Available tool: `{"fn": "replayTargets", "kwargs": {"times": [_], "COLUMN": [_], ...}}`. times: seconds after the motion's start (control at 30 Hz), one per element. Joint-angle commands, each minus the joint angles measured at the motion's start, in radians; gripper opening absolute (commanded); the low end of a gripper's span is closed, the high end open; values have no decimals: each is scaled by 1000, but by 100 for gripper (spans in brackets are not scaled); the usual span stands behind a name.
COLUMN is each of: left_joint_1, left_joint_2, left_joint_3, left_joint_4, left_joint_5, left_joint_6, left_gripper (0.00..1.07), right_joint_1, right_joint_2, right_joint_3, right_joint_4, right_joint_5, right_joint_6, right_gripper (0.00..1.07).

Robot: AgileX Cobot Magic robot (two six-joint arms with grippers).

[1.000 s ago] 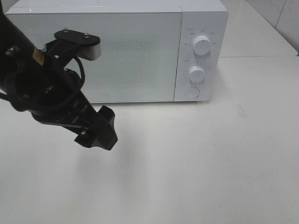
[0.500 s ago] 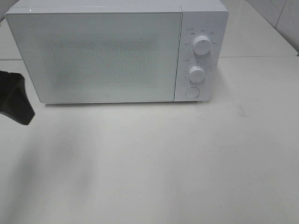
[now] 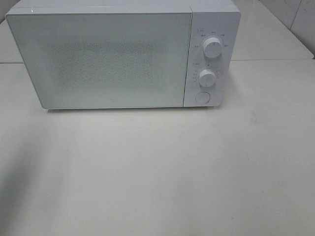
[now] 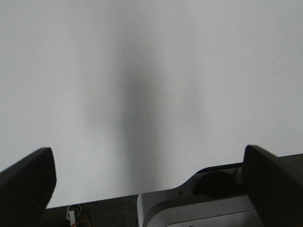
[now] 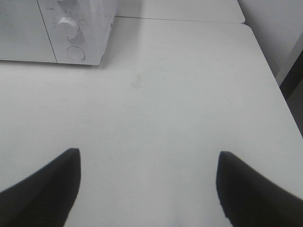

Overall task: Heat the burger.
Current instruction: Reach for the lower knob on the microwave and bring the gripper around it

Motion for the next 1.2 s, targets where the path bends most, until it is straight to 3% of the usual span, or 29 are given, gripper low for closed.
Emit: {"fn": "replayTargets", "kwargs": {"times": [0.03, 0.27, 0.47, 0.57, 1.2], "left_joint_1": [13, 13, 13, 13, 13], "left_joint_2": [-65, -224, -312, -430, -819], "left_joint_3": [78, 252, 309, 365, 393], "left_joint_4": [-11, -13, -11, 14, 13], "left_joint_5": [-9, -8, -14, -32, -63], "left_joint_6": [5, -1, 1, 1, -3], "left_gripper": [100, 100, 100, 100, 100], "right_joint_1": [-3, -3, -3, -3, -3], "right_joint_2": [-26, -26, -26, -26, -26], "right_joint_3": [0, 0, 0, 0, 0], "right_joint_4": [-4, -4, -4, -4, -4], "right_joint_5": [-10, -10, -10, -10, -10], "right_joint_6": [2, 2, 2, 2, 2], "right_gripper": [76, 76, 76, 76, 76]}}
